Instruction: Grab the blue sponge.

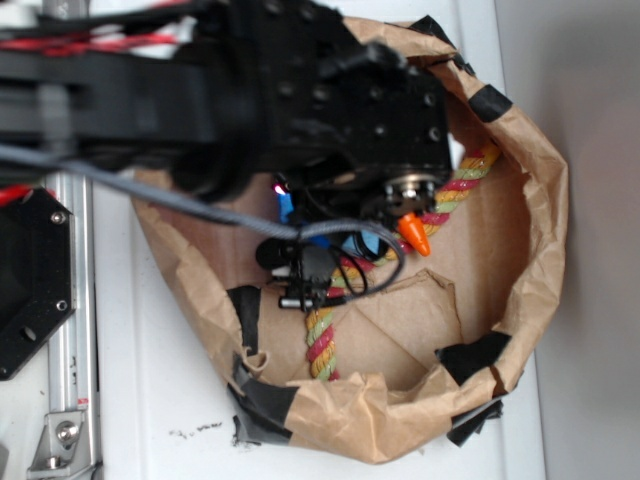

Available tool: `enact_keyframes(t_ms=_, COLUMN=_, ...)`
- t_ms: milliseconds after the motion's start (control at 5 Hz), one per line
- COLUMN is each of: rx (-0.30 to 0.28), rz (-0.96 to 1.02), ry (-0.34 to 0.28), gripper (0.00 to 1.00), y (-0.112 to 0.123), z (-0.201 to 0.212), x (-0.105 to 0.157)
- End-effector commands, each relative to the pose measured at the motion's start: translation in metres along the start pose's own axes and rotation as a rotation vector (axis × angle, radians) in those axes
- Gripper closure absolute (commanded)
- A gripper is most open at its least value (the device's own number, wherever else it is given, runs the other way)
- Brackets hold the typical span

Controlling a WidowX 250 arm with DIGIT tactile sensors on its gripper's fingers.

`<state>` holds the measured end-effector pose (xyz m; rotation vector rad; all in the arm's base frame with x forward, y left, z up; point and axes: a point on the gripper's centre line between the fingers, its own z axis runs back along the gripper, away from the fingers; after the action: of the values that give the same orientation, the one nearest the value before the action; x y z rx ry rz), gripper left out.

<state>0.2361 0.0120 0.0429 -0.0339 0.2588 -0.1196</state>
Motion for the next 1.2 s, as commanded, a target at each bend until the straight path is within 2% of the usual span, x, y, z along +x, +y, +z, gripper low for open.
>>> enact_keyframes(t_ms=0, rx=0.026, rz=-0.048, ry=-0.004, gripper=0.86, y=0.002, z=-0.01, x=-0.005)
enact_keyframes(t_ms=200, rx=0.033, rz=-0.042, ry=-0.047, gripper=0.0, y=-0.004, z=0.005, x=-0.01)
enact_keyframes(t_ms=400, rx=0.005, rz=-0.038, ry=-0.076, gripper=0.0, y=-0.011, z=0.015, x=-0.015)
enact_keyframes(t_ms=600, rx=0.04, rz=-0.036, ry=-0.087, gripper=0.0, y=-0.015, z=0.019, x=-0.02)
enact_keyframes(t_ms=1000, rx=0.051, rz=-0.039, ry=-0.068, gripper=0.0, y=-0.014, z=0.014, x=-0.017)
